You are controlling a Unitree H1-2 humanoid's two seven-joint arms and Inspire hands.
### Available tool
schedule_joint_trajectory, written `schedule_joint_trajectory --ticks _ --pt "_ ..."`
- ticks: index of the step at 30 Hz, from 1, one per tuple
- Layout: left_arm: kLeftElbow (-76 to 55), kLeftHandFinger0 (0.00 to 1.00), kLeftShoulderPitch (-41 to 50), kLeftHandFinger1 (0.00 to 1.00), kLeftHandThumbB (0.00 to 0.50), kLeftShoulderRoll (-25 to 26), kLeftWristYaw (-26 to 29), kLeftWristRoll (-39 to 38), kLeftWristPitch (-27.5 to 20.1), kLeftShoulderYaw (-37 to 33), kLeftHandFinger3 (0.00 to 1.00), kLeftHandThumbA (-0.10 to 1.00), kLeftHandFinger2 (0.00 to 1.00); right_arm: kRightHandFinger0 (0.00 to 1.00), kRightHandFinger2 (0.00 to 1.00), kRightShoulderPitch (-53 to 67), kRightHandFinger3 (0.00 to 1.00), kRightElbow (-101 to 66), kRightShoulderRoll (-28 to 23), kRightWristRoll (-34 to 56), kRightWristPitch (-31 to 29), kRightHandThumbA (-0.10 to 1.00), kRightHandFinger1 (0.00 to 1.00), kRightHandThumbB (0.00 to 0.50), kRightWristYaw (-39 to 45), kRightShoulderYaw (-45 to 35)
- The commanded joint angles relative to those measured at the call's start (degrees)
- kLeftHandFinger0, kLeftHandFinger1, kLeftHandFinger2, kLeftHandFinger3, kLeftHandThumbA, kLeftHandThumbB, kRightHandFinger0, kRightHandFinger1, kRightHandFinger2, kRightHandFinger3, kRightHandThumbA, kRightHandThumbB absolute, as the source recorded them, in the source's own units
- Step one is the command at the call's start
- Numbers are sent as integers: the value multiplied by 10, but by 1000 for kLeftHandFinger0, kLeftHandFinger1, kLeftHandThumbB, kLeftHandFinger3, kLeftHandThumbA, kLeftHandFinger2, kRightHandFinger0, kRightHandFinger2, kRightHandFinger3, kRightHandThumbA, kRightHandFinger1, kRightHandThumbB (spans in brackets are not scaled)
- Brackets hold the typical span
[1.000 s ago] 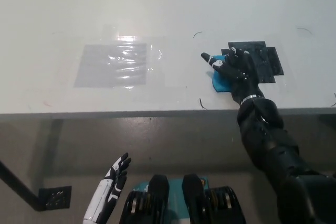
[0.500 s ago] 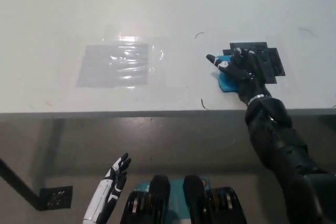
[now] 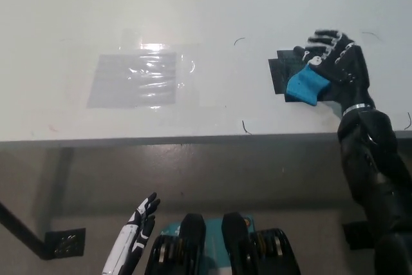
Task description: A soft sponge is kept on the balc marked spot on the table infront of the robot and it uses its right hand fist to press down on it and drrags it across the table in a back and forth manner twice to clean it
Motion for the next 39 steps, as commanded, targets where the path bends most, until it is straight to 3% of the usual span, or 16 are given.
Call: schedule_joint_trajectory --ticks 1,3,10,16,18,23,25,26,27,28,30,33,34,36,37,39 --pt "-17 1000 -2 1000 54 -2 6 -6 -19 3 1000 1000 1000 1000 1000 -21 1000 -590 -22 74 175 1000 1000 427 47 76" --pt "-15 1000 -4 1000 53 -2 5 -8 -17 4 1000 1000 1000 1000 1000 -34 1000 -721 -39 102 214 1000 1000 452 30 87" --pt "-22 1000 -1 1000 61 3 3 -2 -10 3 1000 1000 1000 1000 1000 3 1000 -923 -80 152 241 1000 1000 458 4 96" --pt "-19 1000 1 1000 62 5 2 -9 -16 5 1000 1000 1000 1000 1000 97 1000 -1067 -88 129 244 988 1000 401 0 121" --pt "-20 1000 -1 1000 62 6 0 -8 -15 5 1000 1000 1000 1000 1000 153 1000 -1122 -78 122 245 874 1000 462 -13 131" --pt "-18 1000 -2 1000 70 6 0 -8 -11 5 1000 1000 1000 1000 1000 272 1000 -1124 -98 196 148 878 1000 452 21 171" --pt "-15 1000 -3 1000 78 5 -3 -12 -11 4 1000 1000 1000 1000 1000 316 1000 -1124 -87 156 119 911 1000 431 52 169" --pt "-14 1000 -3 1000 73 6 -2 -9 -15 3 1000 1000 1000 1000 1000 338 1000 -1124 -78 112 101 857 1000 443 73 167" --pt "-12 1000 -5 1000 74 6 -1 -7 -17 3 1000 1000 1000 1000 1000 357 1000 -1124 -68 75 94 970 1000 392 77 163" --pt "-12 1000 -5 1000 75 7 -1 -7 -17 3 1000 1000 1000 1000 1000 379 1000 -1124 -64 62 100 912 1000 353 79 167" --pt "-10 1000 -7 1000 85 6 0 -9 -16 4 1000 1000 1000 1000 1000 439 1000 -1107 -68 97 98 1000 1000 436 82 179" --pt "0 1000 -8 1000 93 6 2 -10 -30 5 1000 1000 1000 1000 1000 539 1000 -1026 -63 114 45 1000 1000 412 110 191" --pt "2 1000 -9 1000 98 6 3 -9 -32 5 1000 1000 1000 1000 1000 565 1000 -1000 -58 99 48 1000 1000 454 106 185" --pt "-4 1000 -6 1000 81 6 -1 -14 -24 5 1000 1000 1000 1000 1000 588 1000 -943 -61 79 57 1000 1000 429 110 178" --pt "-5 1000 -6 1000 79 6 -1 -15 -23 6 1000 1000 1000 1000 1000 590 1000 -892 -55 59 36 1000 1000 368 114 174" --pt "-5 1000 -6 1000 84 6 -1 -16 -26 6 1000 1000 1000 1000 1000 586 1000 -816 -49 27 18 1000 1000 375 112 170"
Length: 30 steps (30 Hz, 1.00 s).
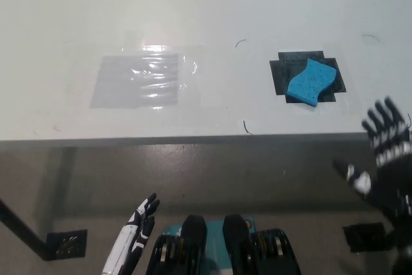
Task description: A soft sponge is kept on the balc marked spot on the table infront of the robot and it uses its right hand fist to press down on it and drrags it across the table in a back and forth manner twice to clean it
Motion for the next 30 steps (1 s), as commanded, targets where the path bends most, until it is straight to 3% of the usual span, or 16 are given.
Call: schedule_joint_trajectory --ticks 1,3,6,11,16,18,28,30 --pt "-8 1000 -6 1000 85 5 0 -15 -28 6 1000 1000 1000 1000 1000 91 1000 -114 -36 -10 -70 1000 1000 381 91 59" --pt "-8 1000 -6 1000 84 4 -2 -20 -28 6 1000 1000 1000 1000 1000 76 1000 -33 -31 -43 -72 1000 1000 428 72 56" --pt "-7 1000 -7 1000 86 2 -4 -24 -30 5 1000 1000 1000 1000 1000 52 1000 67 -30 -30 -86 1000 1000 411 78 58" --pt "-9 1000 -11 1000 87 2 -2 -28 -31 7 1000 1000 1000 1000 1000 18 1000 182 -25 -18 -74 1000 1000 334 90 55" --pt "-9 1000 -21 1000 104 0 1 -25 -26 7 1000 1000 1000 1000 1000 0 1000 207 -28 -18 -54 1000 1000 337 93 52" --pt "-14 1000 -22 1000 97 0 -1 -27 -22 7 1000 1000 1000 1000 1000 -5 1000 215 -28 -13 -53 1000 1000 296 100 52" --pt "-19 1000 -26 1000 82 2 -1 -28 -20 8 1000 1000 1000 1000 1000 -2 1000 207 -25 -18 -44 1000 1000 261 102 50" --pt "-22 1000 -25 1000 103 0 -3 -33 -11 9 1000 1000 1000 1000 1000 -3 1000 209 -25 -20 -47 1000 1000 238 104 50"
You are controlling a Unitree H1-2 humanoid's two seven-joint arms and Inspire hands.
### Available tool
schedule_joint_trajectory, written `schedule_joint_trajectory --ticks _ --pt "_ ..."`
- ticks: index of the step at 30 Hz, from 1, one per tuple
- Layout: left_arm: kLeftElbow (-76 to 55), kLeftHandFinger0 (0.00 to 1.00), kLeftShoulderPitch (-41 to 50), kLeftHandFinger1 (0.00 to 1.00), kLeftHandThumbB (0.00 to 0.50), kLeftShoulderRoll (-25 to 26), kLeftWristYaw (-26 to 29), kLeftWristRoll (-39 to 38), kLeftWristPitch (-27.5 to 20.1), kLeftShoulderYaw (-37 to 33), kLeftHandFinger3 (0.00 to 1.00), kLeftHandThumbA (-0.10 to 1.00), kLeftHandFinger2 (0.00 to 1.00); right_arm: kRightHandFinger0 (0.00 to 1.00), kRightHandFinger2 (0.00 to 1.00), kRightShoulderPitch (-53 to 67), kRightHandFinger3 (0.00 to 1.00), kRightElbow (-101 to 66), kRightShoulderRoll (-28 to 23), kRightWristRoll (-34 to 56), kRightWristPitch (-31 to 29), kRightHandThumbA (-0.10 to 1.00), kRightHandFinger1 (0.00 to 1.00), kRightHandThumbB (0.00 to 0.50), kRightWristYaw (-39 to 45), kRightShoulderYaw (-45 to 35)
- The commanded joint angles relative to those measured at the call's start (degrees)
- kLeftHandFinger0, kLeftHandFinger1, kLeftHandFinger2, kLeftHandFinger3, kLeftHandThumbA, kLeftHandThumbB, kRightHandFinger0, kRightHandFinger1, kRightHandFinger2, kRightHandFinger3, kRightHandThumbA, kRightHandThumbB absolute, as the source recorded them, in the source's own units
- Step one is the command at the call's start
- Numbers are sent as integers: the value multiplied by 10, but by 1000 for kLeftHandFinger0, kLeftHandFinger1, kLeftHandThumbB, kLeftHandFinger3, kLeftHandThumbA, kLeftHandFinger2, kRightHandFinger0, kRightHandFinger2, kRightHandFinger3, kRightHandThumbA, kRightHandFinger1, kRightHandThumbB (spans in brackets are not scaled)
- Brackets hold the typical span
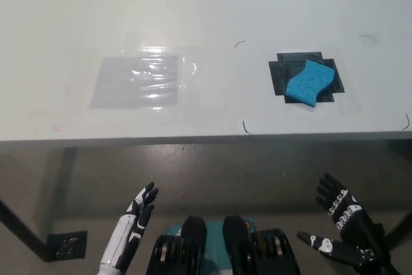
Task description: A soft sponge is kept on the balc marked spot on the table infront of the robot and it uses its right hand fist to press down on it and drrags it across the table in a back and forth manner twice to clean it
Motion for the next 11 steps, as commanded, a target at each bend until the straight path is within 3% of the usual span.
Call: schedule_joint_trajectory --ticks 1,8,11 --pt "-16 1000 -10 1000 95 1 -2 -11 -8 5 1000 1000 1000 1000 1000 -7 1000 -8 0 3 -7 1000 1000 235 18 -3" --pt "-12 1000 -14 1000 90 0 5 -3 -13 6 1000 1000 1000 1000 1000 -13 1000 -10 -2 6 -3 1000 1000 209 24 -4" --pt "-16 1000 -15 1000 97 -1 3 -9 -10 7 1000 1000 1000 1000 1000 -15 1000 -12 -2 8 0 1000 1000 230 23 -5"
